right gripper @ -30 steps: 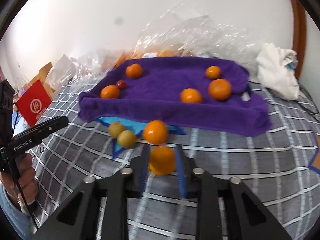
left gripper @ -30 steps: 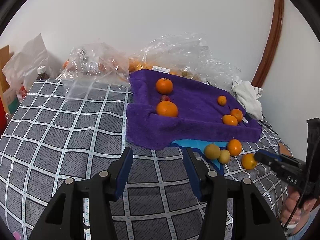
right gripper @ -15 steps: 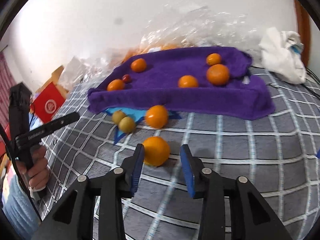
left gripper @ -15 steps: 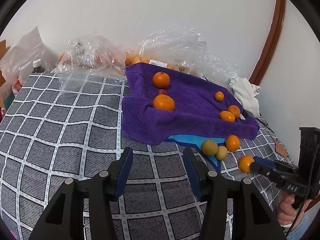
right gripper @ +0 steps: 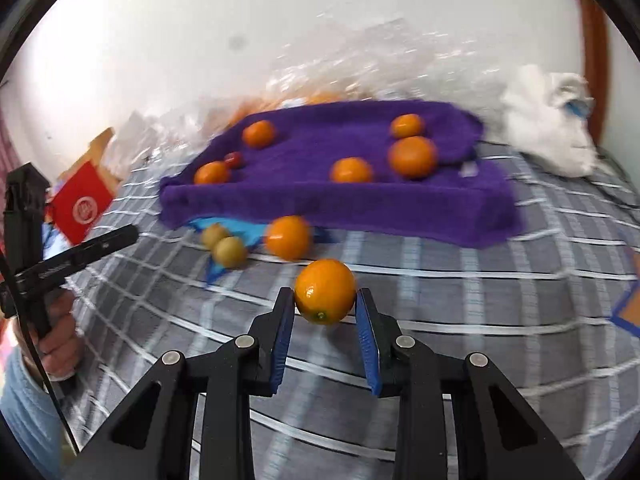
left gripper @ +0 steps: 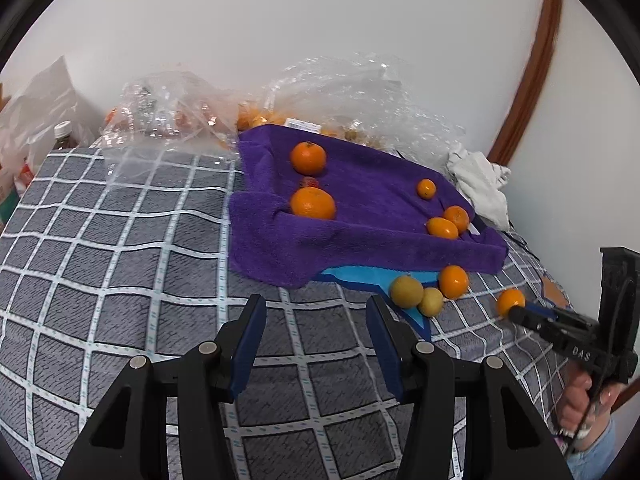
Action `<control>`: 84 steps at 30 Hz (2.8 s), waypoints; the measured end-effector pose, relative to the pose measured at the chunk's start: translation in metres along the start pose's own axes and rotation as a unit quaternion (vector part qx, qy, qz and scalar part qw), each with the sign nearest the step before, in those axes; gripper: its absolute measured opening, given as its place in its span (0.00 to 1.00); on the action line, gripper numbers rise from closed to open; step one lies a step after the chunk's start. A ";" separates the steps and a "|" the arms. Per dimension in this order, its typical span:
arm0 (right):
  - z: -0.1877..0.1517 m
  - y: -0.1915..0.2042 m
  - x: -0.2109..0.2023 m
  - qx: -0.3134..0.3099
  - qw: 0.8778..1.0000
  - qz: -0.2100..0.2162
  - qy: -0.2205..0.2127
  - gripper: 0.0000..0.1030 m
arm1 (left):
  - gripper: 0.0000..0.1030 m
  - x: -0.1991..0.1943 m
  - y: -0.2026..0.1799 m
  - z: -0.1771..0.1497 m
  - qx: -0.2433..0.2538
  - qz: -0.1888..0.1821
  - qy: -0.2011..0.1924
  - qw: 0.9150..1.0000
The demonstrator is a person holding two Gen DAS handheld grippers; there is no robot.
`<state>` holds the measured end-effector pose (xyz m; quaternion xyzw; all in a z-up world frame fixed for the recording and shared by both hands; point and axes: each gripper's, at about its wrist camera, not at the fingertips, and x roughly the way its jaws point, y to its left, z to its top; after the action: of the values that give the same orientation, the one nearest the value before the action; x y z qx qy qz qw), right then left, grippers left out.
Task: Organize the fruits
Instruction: 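Move both tools to the fruits by the towel and grasp an orange with the right tool, then grasp a yellow-green fruit with the left tool while the right tool holds the orange, then carry the orange and yellow-green fruit onto the towel and open both tools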
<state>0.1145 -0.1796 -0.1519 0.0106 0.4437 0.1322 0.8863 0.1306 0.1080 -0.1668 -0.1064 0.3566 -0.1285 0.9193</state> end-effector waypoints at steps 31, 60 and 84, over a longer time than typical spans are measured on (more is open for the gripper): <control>0.003 -0.029 0.017 0.004 0.999 0.022 0.025 0.31 | 0.34 0.082 -0.088 0.013 0.090 0.002 0.091 0.992; 0.010 -0.047 0.007 0.062 0.997 0.031 0.018 0.31 | 0.25 0.040 -0.049 0.029 0.001 0.013 -0.031 0.999; 0.099 -0.066 0.060 0.063 0.998 -0.015 -0.010 0.31 | 0.25 0.029 -0.007 0.037 -0.071 0.034 -0.068 0.995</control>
<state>0.2415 -0.2190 -0.1483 0.0612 0.4420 0.0903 0.8904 0.1755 0.0966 -0.1559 -0.1675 0.3048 -0.0644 0.9354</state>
